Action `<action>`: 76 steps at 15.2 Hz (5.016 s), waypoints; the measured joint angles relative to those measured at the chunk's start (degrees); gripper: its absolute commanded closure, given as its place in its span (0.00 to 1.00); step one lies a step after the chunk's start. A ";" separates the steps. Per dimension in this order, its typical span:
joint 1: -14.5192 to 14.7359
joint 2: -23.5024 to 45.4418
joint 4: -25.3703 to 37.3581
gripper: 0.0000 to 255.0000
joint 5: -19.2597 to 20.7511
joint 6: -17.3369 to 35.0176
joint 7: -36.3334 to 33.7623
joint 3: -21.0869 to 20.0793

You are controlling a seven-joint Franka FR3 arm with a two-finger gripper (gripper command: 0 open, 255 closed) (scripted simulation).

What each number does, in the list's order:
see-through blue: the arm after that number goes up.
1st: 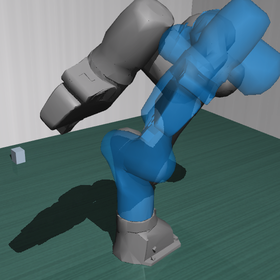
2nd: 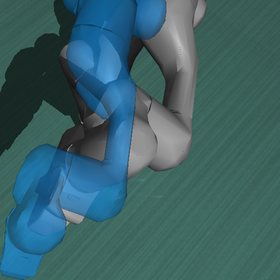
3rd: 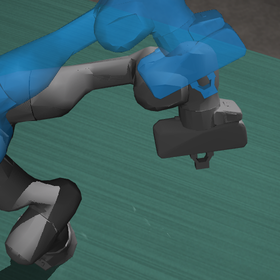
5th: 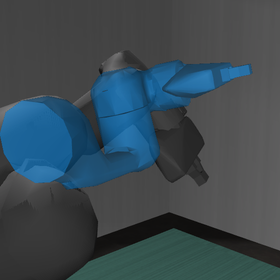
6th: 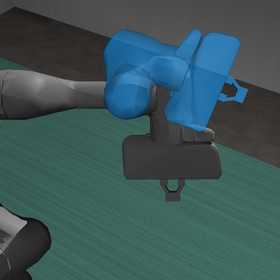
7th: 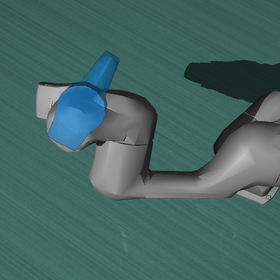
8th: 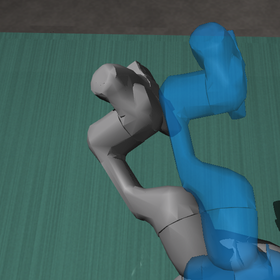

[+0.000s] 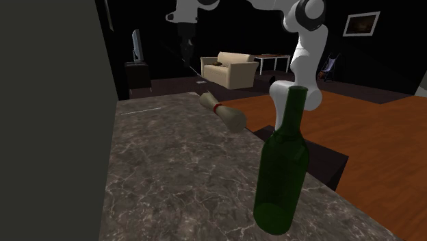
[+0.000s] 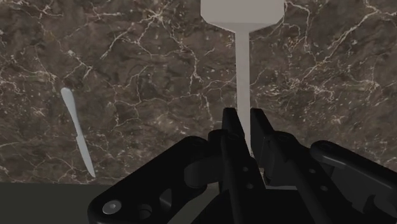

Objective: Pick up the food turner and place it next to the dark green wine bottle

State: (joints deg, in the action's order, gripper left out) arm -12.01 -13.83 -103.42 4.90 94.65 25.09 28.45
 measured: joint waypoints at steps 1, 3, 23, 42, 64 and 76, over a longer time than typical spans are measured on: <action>0.04 0.29 1.00 1.00 -0.14 -0.73 0.09 0.04; 0.12 0.61 2.80 1.00 -0.29 -2.25 0.10 -0.01; 1.58 4.50 20.04 1.00 -2.11 -16.08 -1.31 -1.02; 9.74 -8.75 5.87 1.00 -2.12 -15.78 -31.14 -22.48; 15.72 -5.17 2.92 1.00 -5.95 -9.58 -51.53 -36.81; 15.93 -8.36 -9.43 1.00 -6.37 -0.38 -51.34 -36.75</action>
State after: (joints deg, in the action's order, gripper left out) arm 3.92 -22.19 -112.84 -1.47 94.27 -26.25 -8.30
